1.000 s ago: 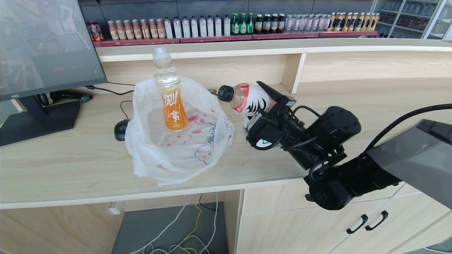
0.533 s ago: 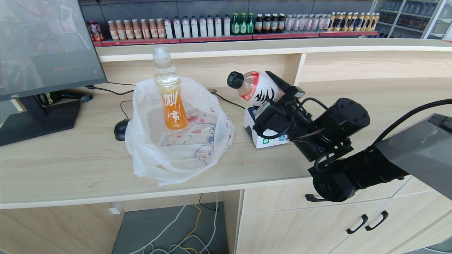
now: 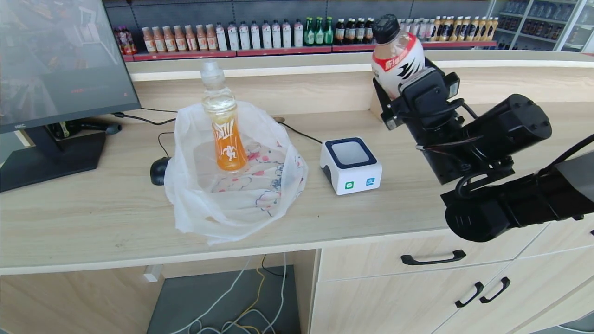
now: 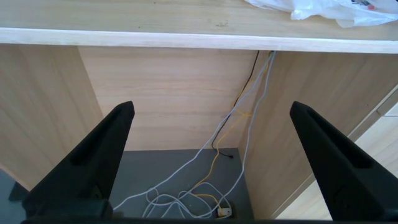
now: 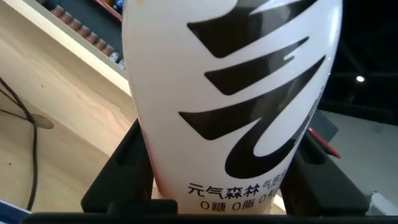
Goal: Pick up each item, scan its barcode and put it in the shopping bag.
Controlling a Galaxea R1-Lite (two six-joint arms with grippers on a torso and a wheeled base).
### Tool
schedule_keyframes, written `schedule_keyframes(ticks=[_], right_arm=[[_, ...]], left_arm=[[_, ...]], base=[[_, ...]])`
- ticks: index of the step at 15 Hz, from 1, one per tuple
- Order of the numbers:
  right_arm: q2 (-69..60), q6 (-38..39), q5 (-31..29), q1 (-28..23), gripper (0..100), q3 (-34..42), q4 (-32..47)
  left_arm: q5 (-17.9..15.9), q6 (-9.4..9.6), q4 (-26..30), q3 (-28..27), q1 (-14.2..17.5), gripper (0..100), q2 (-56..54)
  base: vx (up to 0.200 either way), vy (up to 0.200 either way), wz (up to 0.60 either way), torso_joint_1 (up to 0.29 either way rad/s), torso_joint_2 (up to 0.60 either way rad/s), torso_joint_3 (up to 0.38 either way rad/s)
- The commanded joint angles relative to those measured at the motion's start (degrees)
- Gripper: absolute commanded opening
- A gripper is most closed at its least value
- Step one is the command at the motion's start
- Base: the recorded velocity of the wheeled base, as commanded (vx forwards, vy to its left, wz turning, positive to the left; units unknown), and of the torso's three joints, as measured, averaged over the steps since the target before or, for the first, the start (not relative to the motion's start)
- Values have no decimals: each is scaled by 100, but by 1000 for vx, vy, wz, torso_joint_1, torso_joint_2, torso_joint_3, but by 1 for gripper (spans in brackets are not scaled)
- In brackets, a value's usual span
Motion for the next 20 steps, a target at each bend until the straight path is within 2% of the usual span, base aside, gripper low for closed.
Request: schedule_keyframes(ticks=[1,4,9,11,12,18,20], right_arm=[[-206,342,-105,-223,0,-9,3],[-215,957,-114,-452,0,9,3],[-180,2575,-122,-390,0,114,3],[-197,2891,-122,-425,0,246,3],[-224,3304,-122,-513,0,554,3],[-382,3524,-122,-636,0,1274,3],[-707,3805,-105,-636,0,1248,618]], left_arm=[[-5,-3,-2,0,4,100,-2],[4,6,-2,0,4,100,-2],[4,-3,-2,0,4,100,-2],[4,6,-2,0,4,100,-2],[4,-3,-2,0,4,100,-2],[4,6,-2,0,4,100,-2],[4,-3,-2,0,4,100,-2]], base=[[0,0,0,0,0,0],[0,0,0,0,0,0],[0,0,0,18,-27,-14],[0,0,0,161,-327,-154],[0,0,0,178,-354,-173],[0,0,0,37,-67,-32],[0,0,0,0,0,0]])
